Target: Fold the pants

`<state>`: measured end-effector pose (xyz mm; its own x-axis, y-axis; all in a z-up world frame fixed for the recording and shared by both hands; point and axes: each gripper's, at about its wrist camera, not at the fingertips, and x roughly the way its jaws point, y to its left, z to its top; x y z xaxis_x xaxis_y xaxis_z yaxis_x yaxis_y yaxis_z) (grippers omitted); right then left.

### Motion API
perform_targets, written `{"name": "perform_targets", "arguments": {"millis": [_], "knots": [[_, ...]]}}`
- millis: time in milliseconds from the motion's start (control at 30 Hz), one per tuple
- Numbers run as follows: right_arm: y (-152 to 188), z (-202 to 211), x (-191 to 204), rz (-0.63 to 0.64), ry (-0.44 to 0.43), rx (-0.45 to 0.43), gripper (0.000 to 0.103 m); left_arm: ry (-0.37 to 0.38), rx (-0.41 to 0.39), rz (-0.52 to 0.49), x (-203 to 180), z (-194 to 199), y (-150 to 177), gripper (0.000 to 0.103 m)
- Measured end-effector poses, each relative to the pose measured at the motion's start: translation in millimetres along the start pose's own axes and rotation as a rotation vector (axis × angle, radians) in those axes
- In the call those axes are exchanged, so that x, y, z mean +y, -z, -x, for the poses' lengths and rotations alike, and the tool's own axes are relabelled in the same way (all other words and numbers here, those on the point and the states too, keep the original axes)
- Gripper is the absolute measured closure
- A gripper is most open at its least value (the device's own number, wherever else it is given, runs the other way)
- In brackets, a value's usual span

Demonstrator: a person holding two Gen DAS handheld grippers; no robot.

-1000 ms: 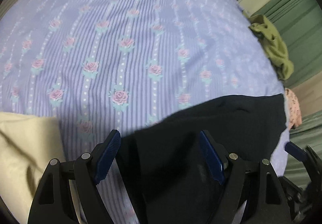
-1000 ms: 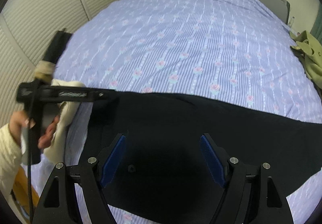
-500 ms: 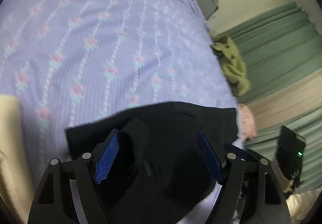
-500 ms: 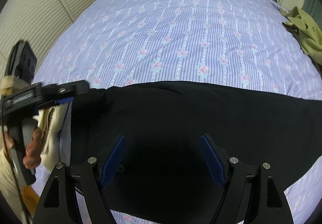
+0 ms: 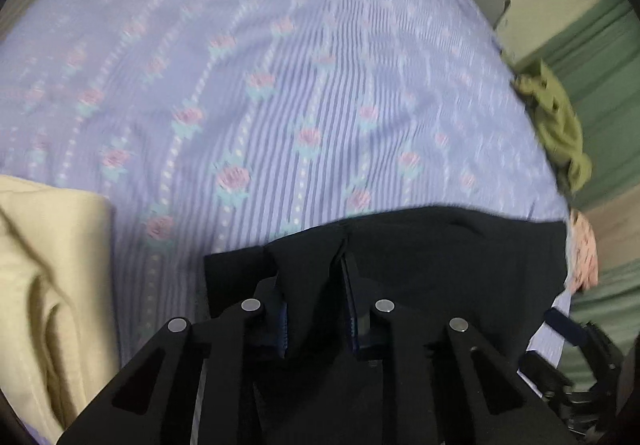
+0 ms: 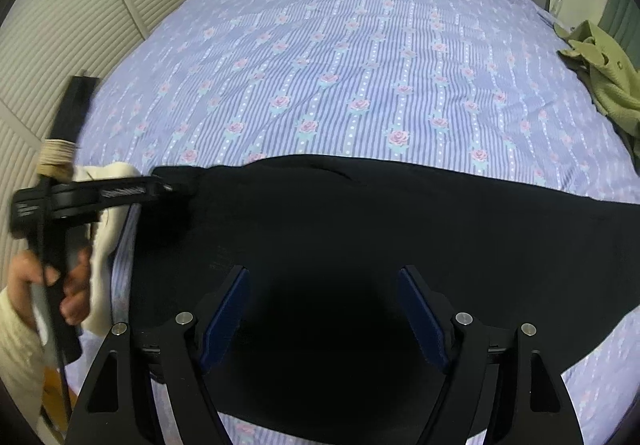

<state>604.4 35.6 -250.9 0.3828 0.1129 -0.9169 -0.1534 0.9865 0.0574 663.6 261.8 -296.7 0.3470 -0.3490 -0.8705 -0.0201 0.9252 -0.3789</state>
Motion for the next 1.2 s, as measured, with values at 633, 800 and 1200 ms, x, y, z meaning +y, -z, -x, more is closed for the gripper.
{"name": "perform_targets", "arguments": {"millis": [633,800,1200], "knots": [[21.8,32.3,-46.8,-0.041,0.092,-0.078,0.027,-0.402,-0.101,-0.326,-52.9,30.4,12.0,0.024],[53.6,72.7,-75.3,-0.013,0.062,-0.126,0.027,-0.33,-0.12,-0.36,-90.0,73.6,74.0,0.022],[148.0,105.6,-130.2,0.135,-0.06,-0.016,0.027,-0.314,0.003,-0.219,-159.8,64.9,218.0,0.022]]}}
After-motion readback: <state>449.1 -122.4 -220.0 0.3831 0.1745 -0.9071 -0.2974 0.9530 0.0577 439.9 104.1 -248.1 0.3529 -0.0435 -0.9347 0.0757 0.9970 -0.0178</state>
